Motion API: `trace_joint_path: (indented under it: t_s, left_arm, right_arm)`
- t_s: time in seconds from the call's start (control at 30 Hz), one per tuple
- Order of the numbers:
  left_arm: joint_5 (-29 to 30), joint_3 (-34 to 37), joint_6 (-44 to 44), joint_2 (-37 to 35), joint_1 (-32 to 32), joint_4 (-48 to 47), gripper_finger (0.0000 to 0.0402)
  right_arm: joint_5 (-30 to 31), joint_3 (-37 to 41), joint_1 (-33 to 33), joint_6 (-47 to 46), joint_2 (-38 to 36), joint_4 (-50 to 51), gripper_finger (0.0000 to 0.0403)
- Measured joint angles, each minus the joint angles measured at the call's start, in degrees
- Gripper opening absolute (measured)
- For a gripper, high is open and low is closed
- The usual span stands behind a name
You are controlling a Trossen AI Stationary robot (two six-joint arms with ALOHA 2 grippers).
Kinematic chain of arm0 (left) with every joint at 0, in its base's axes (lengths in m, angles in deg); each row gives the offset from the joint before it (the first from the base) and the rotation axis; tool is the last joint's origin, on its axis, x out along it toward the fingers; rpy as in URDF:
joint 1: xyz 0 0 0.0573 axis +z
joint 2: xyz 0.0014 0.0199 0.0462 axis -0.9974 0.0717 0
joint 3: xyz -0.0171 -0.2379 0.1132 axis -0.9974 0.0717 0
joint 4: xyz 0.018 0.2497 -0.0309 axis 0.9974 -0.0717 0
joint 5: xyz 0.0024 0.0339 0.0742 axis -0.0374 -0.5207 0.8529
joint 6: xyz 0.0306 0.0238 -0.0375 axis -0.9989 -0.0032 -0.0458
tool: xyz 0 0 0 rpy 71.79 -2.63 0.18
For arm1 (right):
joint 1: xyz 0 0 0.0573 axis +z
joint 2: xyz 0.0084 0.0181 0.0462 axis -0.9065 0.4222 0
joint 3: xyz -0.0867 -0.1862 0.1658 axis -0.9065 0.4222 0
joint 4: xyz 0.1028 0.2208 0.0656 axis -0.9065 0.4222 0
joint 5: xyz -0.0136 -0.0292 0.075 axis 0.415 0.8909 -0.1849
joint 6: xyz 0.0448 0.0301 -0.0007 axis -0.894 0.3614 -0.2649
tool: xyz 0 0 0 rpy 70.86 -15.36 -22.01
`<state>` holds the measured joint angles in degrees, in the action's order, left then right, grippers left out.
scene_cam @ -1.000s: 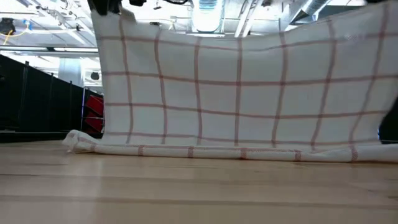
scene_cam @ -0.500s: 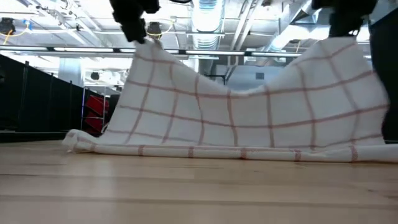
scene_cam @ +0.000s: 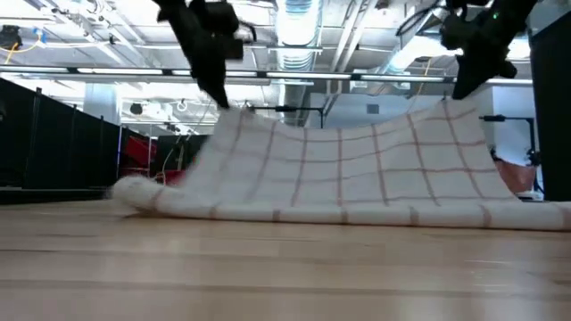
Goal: Roll towel
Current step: Fold the white striped towel
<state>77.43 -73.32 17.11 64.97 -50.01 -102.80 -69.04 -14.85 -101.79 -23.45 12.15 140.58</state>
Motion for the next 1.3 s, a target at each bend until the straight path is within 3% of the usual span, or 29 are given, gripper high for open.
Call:
trace_joint_path:
  t_s: [0.33,0.7,1.03,1.3]
  left_arm:
    - [-0.44,1.80,-3.53,8.22,3.43,3.16,0.0000]
    - [-0.47,2.06,-3.84,8.27,8.01,8.06,0.0000]
    - [0.03,-0.33,-2.43,2.79,8.02,-1.06,0.0000]
    - [2.50,1.19,-2.55,4.88,12.46,1.02,0.0000]
  right_arm:
    - [-0.85,8.17,-5.73,2.50,2.70,-4.57,0.0000]
    - [-0.92,9.49,-10.93,8.78,11.45,-10.96,0.0000]
    - [-1.45,8.65,-11.81,11.06,9.26,-10.62,0.0000]
    - [-1.22,8.66,-15.94,14.35,12.01,-10.95,0.0000]
